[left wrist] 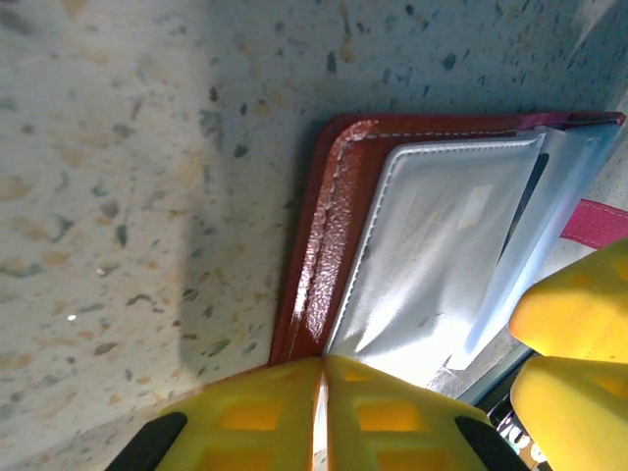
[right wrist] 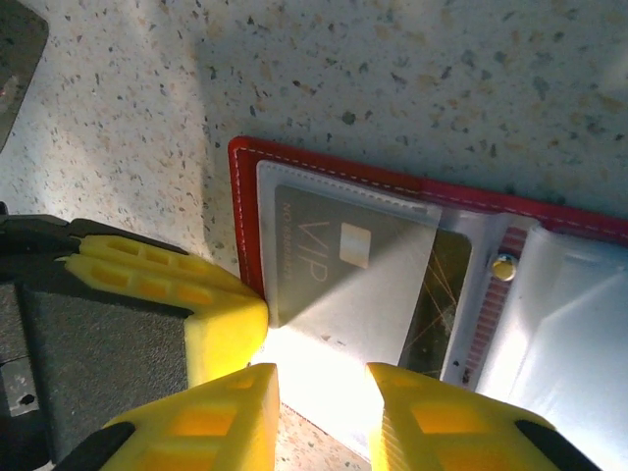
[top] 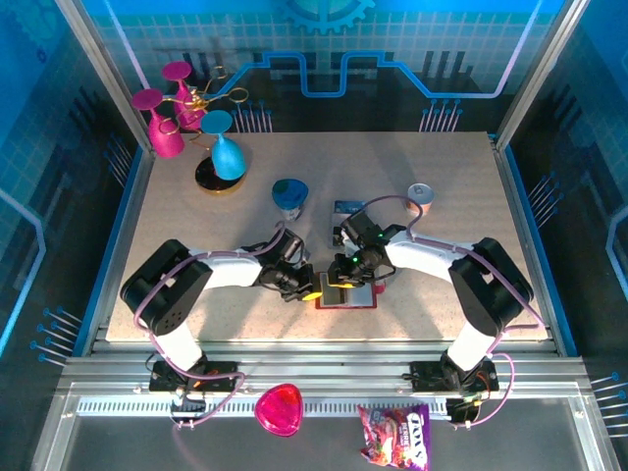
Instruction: Take the credit cards out of the card holder
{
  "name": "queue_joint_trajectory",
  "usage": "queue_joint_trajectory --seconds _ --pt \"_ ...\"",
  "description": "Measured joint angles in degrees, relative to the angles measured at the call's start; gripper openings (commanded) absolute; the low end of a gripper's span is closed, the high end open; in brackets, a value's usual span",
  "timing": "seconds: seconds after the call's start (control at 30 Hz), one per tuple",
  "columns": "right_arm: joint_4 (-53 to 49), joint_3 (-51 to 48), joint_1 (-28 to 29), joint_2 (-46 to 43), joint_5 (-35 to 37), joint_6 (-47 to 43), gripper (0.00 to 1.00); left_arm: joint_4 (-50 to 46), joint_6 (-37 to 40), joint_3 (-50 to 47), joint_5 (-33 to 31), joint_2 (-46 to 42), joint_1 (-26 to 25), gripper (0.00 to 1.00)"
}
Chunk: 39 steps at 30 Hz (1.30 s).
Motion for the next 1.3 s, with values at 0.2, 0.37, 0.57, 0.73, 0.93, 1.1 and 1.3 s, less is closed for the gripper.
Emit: queue_joint_trajectory --seconds 0.2,0.37,0.57,0.73,0.93,1.1,1.3 --pt "1.09 -0.42 0.00 1.18 -0.98 0.37 0.29 -0.07 0.04 -0.55 0.00 -0.52 0.46 0.11" --pt "0.87 -0.79 0.00 1.51 -0.85 0.33 0.29 -0.20 0.87 -0.74 0.00 -0.76 0.68 0.11" --pt "0.24 -0.79 0.00 1.75 0.26 0.09 0.28 -0.35 1.03 -0.74 0.00 -0.81 0.74 0.11" --pt "-1.18 -0.79 0.00 1.73 1.53 -0.59 0.28 -0.50 1.03 -0.74 -0.02 -0.92 0.74 0.11" --pt "-1.90 -0.74 0.00 1.70 2.01 -0.81 0.28 -0.70 1.03 -0.74 -0.04 -1.07 0.79 0.11" --pt "-2.05 -0.76 0.00 0.92 2.14 -0.76 0.29 -1.57 1.03 -0.68 -0.13 -1.44 0.81 0.11" --pt "0.11 -1.95 -1.18 -2.89 0.96 -0.46 0.28 -4.83 1.05 1.53 -0.68 -1.75 0.85 0.12"
